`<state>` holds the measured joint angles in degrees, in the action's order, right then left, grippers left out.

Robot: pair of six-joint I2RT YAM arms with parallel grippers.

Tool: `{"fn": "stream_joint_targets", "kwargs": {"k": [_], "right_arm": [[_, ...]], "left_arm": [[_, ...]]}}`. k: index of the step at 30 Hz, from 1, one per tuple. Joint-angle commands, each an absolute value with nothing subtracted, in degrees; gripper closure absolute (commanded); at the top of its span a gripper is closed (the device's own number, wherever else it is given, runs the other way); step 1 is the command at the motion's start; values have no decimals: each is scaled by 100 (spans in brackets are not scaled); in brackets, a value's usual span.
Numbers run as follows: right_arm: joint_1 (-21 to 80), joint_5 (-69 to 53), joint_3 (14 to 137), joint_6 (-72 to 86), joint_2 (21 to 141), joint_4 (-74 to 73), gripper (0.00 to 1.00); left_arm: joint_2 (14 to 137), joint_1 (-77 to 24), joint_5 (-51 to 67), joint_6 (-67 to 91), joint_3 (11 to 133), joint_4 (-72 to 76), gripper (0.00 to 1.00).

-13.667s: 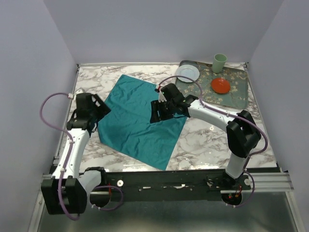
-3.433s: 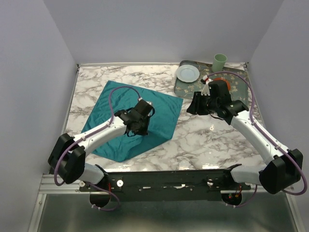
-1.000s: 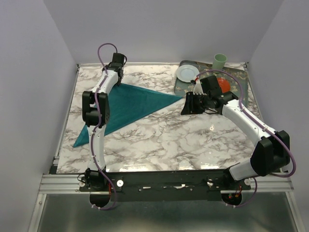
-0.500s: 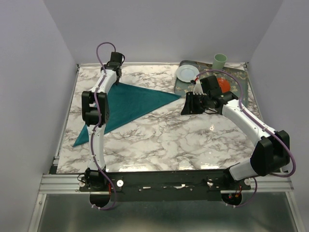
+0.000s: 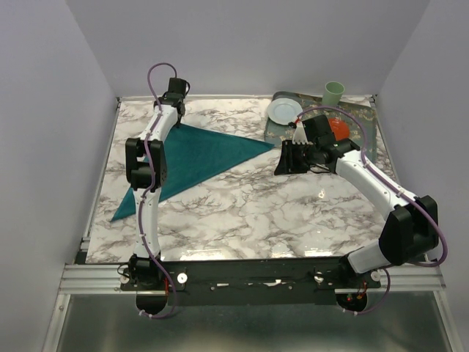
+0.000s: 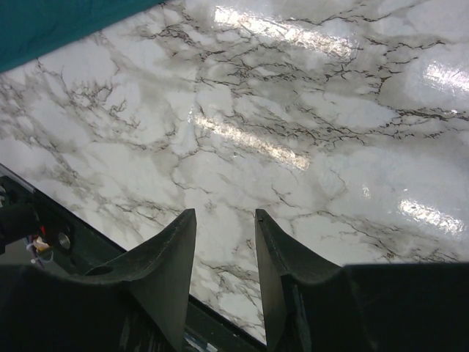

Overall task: Fold the napkin, place the utensils inside, and roll it up
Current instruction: Fold the napkin

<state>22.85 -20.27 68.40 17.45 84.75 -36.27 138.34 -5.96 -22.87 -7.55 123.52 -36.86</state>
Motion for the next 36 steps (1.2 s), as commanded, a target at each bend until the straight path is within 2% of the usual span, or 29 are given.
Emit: {"fn": "stream_joint_targets", "kwargs": {"k": [1,12,13,18,19,20,24,28,29,31,32,34,36], "right_arm": [[2268,-2074,6987,1696,8517,-3700,54],[2276,-2109,6987,1696,8543,-3700,54],[2268,-2109,6970,1688,8560,-3683,54],[2268,-2162,6961,1696,8578,-3639,54],[2268,-2171,6935,1714,8569,-3508,54],[2276,-2180,6874,1757,8569,-3446,54],[2303,-2145,6724,1898,8735,-3112,53],[2329,-2048,6872,2135,9112,-2586,53],[2329,-2048,6960,2292,9219,-2488,53],[2329,-2013,7205,2521,9586,-2173,53],[2329,-2056,7277,2723,9711,-2032,53],[2329,-2153,7618,2882,10018,-1768,55],[2329,-2258,7821,3032,10414,-1592,55]], "left_arm": [[14045,-536,-2549,-940,12542,-3647,100],[14141,-527,-2566,-1002,12568,-3630,100],[14142,-536,-2619,-958,12568,-3630,97],[13818,-562,-2829,-695,12700,-3621,46],[13712,-562,-2952,-564,12718,-3595,19],[13607,-562,-3136,-493,12787,-3603,1],[12652,-580,-3191,-186,12596,-3691,1],[11253,-589,-2550,552,11183,-3674,8],[10954,-589,-2297,702,10431,-3639,16],[10145,-624,-1296,1202,9724,-3551,25],[9890,-633,-770,1326,8972,-3438,31],[9379,-642,223,1763,8318,-3077,42],[9142,-642,631,1933,7639,-2762,51]]}}
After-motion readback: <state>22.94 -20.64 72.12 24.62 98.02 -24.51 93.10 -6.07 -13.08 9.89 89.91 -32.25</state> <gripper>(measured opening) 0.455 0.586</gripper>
